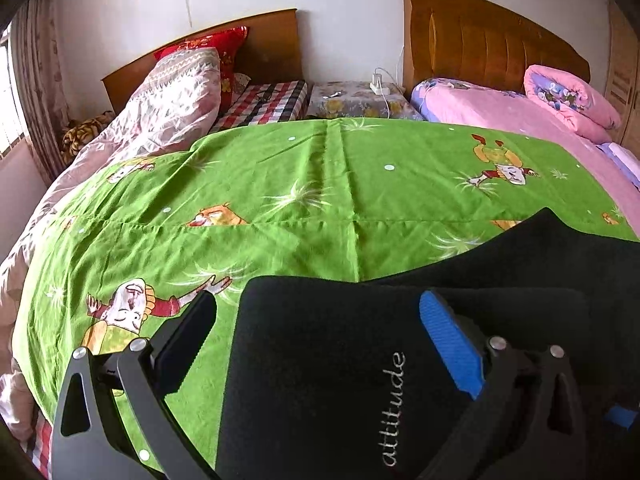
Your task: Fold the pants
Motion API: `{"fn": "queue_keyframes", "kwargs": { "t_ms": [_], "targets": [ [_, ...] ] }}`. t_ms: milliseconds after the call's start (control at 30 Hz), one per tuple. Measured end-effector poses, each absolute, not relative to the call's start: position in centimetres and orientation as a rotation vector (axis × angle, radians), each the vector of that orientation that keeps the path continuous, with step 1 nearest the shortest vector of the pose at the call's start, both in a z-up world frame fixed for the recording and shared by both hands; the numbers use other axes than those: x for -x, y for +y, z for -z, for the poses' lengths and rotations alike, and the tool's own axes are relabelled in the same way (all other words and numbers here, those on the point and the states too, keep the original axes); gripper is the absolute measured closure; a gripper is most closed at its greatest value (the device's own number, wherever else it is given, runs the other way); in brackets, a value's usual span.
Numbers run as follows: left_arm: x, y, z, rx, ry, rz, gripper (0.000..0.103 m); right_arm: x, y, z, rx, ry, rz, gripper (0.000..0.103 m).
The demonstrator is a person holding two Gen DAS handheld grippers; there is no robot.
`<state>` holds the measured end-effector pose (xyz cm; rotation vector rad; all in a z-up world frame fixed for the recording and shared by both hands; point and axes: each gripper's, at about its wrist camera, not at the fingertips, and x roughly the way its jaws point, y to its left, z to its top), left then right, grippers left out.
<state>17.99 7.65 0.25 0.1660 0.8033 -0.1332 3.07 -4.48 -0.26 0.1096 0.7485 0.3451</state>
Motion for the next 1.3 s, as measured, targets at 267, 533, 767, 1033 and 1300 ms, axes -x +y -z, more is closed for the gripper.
{"fn": "queue_keyframes", "kwargs": {
  "t_ms": [267,533,767,1033,1300],
  "targets": [
    [-13.2,8.4,-2.6,-0.152,0.687,0.117,0.001,-1.4,-5.1,-2.3,-0.135,0.657,-0.343,0.021],
    [-8.2,11.4,1.4,-0.216,0.799,0.044,0.001,-1.8,-5.7,0.5,-0.145,0.753,-0.364,0.016],
    [-6.5,12.4,0.5,-0.205,0.782,0.029,0.002,4.0,-16.7,-2.4,-0.394,0.619,-0.182,0.016],
    [-4.6,5.6,-3.8,-0.265,0.657,0.242,0.001,13.7,-31.4,-1.5,-0.747,0.501,0.085,0.015],
    [-9.9,2.0,-2.2,-0.298,0.705,0.241,0.001,12.3,-35.4,3.4,-0.943,0.590,0.088,0.017]
  ]
}}
